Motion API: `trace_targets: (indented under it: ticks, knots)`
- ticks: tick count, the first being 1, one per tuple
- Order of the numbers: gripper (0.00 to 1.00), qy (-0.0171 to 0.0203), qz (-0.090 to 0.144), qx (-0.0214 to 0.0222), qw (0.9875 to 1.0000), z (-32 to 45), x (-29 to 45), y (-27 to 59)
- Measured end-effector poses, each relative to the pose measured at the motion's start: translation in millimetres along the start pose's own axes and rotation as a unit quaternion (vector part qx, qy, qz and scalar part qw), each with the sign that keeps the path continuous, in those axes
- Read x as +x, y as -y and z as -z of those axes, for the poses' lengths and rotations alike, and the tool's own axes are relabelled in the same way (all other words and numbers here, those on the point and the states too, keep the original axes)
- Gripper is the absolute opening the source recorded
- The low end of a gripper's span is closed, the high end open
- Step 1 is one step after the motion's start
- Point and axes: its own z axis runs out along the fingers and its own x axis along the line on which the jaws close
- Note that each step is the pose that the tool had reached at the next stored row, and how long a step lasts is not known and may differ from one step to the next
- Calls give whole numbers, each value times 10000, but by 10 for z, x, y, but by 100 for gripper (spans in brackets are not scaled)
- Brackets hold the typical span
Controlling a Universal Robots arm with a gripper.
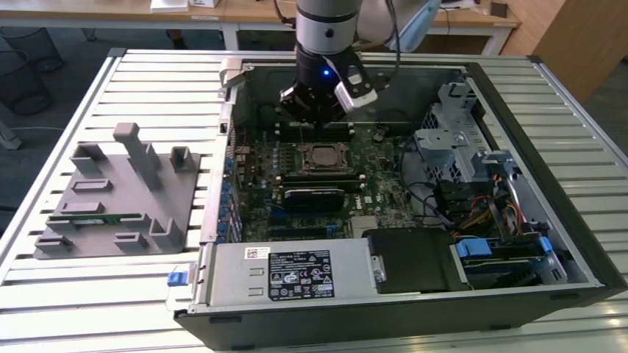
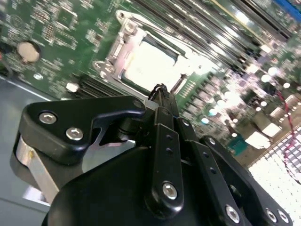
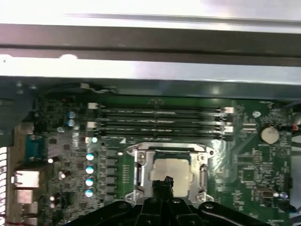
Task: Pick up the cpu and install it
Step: 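Install the first cpu locking lever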
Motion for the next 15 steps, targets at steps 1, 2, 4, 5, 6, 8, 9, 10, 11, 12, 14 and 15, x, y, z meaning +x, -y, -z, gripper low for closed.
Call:
trace_targets:
  ticks: [1, 2, 4, 5, 6, 8, 9, 10, 11, 12, 14, 15]
  knots:
    - [11, 0, 5, 0, 10000, 0, 37, -1]
    - [11, 0, 10, 0, 10000, 0, 74, -1]
    - [11, 0, 20, -2, 10000, 1, 147, -3]
    - [11, 0, 22, -4, 10000, 1, 180, -3]
    - [11, 0, 27, -6, 10000, 2, 210, -4]
    - [11, 0, 36, -10, 10000, 2, 268, -4]
    - [11, 0, 39, -12, 10000, 2, 294, -5]
    - [11, 0, 45, -15, 10000, 3, 316, -5]
    - [11, -1, 53, -17, 10000, 3, 335, -6]
    - [11, -1, 60, -20, 10000, 2, 345, -8]
    - [11, 0, 71, -23, 10000, 2, 356, -20]
    - [11, -1, 75, -24, 10000, 2, 361, -30]
